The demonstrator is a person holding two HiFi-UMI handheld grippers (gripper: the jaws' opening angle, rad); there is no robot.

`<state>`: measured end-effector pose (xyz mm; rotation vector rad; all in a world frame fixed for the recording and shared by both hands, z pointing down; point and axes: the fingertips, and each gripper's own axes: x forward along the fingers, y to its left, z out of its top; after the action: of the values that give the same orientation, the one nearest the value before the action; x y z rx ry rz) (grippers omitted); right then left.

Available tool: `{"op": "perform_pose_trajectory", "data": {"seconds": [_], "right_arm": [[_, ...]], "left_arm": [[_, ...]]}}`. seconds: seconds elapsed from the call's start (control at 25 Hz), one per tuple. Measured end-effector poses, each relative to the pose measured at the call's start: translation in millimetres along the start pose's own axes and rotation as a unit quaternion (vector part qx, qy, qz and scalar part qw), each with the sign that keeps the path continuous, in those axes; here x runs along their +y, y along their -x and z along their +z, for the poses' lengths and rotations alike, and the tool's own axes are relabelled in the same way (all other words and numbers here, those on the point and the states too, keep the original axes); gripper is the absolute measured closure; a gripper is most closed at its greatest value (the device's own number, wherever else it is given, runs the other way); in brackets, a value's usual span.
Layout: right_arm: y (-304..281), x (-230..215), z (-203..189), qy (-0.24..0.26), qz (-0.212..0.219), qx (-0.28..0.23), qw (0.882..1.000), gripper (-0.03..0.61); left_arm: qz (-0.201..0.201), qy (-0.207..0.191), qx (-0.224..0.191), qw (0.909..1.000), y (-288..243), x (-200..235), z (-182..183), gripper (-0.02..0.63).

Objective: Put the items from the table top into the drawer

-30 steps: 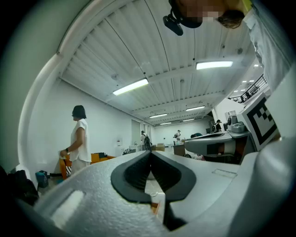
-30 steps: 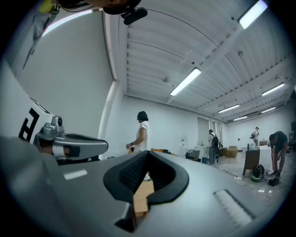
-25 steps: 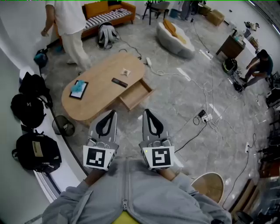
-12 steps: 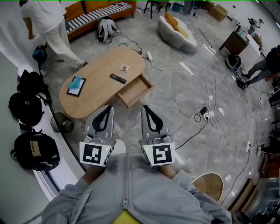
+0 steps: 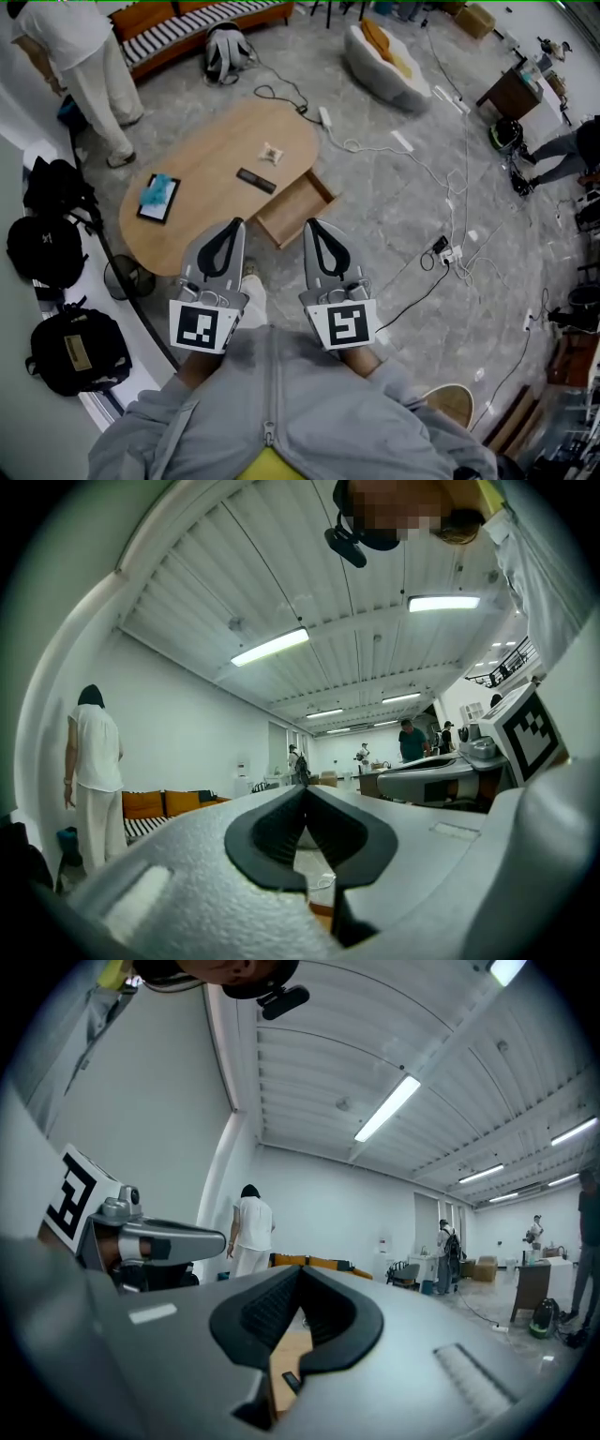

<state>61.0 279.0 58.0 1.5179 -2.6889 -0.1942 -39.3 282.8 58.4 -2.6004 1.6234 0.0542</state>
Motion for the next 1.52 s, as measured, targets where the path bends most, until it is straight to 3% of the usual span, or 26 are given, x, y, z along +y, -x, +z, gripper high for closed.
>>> {"op": "perform_pose_trajectory", "data": {"seconds": [0.4, 0.68, 1.08, 1.52], "right_arm": [[-163, -25, -23, 0.004, 0.006, 0.016, 1.0, 0.551], [-236, -35, -57, 0.013, 0.012, 0.051, 0.999, 0.525], [-297, -41, -104, 0.011, 0.043, 0.096, 0.994, 0.514], [-344, -43, -186, 0.002, 0.096, 0.134, 0.986, 0.511]], "left_arm": [[-0.037, 0.018, 0.023, 0.9989, -118, 113, -32, 0.611], [-0.054, 0.031, 0.045, 0.997, -175, 168, -63, 0.611], [-0.059, 0.033, 0.063, 0.9957, -228, 207, -99, 0.611], [-0.065, 0.044, 0.079, 0.9938, -265, 221, -154, 0.611]]}}
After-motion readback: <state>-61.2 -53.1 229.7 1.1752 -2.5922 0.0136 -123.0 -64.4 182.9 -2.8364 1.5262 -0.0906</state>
